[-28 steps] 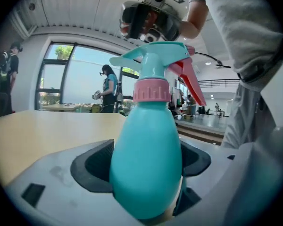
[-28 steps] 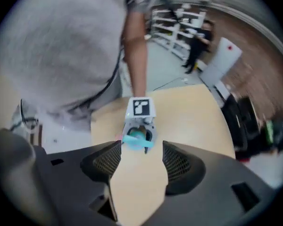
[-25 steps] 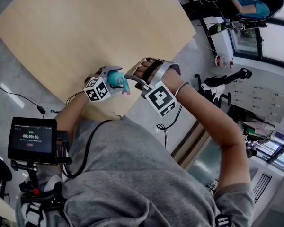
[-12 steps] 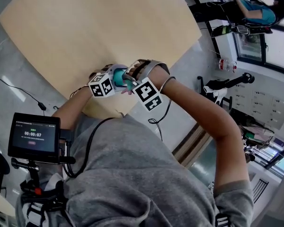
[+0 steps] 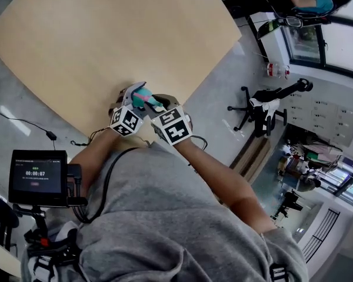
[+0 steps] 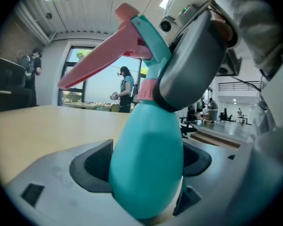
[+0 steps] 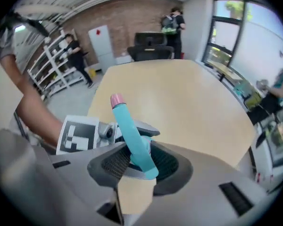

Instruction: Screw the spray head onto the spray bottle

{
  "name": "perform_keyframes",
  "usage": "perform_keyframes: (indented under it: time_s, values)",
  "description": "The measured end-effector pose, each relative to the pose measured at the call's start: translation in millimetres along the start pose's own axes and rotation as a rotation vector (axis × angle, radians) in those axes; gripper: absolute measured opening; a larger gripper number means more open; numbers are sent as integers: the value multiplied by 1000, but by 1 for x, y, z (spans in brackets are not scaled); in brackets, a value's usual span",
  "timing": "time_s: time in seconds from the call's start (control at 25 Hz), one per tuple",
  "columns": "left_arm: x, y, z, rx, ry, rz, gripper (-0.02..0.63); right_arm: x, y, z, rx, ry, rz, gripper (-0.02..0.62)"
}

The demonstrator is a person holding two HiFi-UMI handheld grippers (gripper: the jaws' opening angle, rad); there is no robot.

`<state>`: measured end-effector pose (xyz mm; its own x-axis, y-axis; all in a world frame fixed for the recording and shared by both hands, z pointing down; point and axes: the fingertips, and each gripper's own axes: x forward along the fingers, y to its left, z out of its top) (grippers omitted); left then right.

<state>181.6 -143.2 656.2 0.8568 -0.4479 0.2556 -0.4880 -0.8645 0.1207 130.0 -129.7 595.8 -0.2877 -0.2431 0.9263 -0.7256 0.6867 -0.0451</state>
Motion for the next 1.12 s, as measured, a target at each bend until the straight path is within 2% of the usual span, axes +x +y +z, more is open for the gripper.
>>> perform_keyframes:
  time_s: [0.12, 0.2, 0.28, 0.48, 0.56, 0.64, 0.76, 0.84, 0.88, 1.0, 1.04, 1.08, 1.12]
  values:
    - [-3, 7, -4, -39, 19, 129, 380, 1, 2, 3, 153, -74, -50, 133]
    - [-4, 9, -7, -49, 33, 160, 380, 2, 3, 2, 206, -101, -63, 133]
    - [-5, 9, -9, -53, 35, 160, 380, 2, 4, 3, 216, -107, -64, 133]
    - [-4, 12, -8, -69, 25, 133, 382, 6, 5, 7, 117, -90, -44, 135]
    - [-1, 10, -8, -57, 24, 89, 381, 5, 8, 5, 43, -54, 14, 146]
    - [2, 4, -8, -35, 26, 5, 380, -2, 9, 4, -69, -23, 62, 194]
    - [5, -6, -10, 5, 38, -161, 382, -27, 7, 8, -330, -20, 76, 218]
    - [4, -11, -11, 25, 55, -272, 382, -47, 9, 10, -575, 2, 96, 218]
    - [3, -13, -12, 35, 65, -323, 382, -56, 11, 11, -752, 25, 97, 218]
    - [0, -17, -15, 65, 95, -439, 383, -71, 27, 6, -1457, 68, 24, 218]
    - [-2, -18, -16, 72, 102, -462, 383, -71, 35, 3, -1618, 58, 24, 218]
    - [-3, -19, -17, 77, 108, -479, 383, -69, 42, -2, -1702, 51, 52, 218]
    - [-4, -19, -18, 81, 113, -493, 383, -66, 45, -5, -1739, 49, 87, 218]
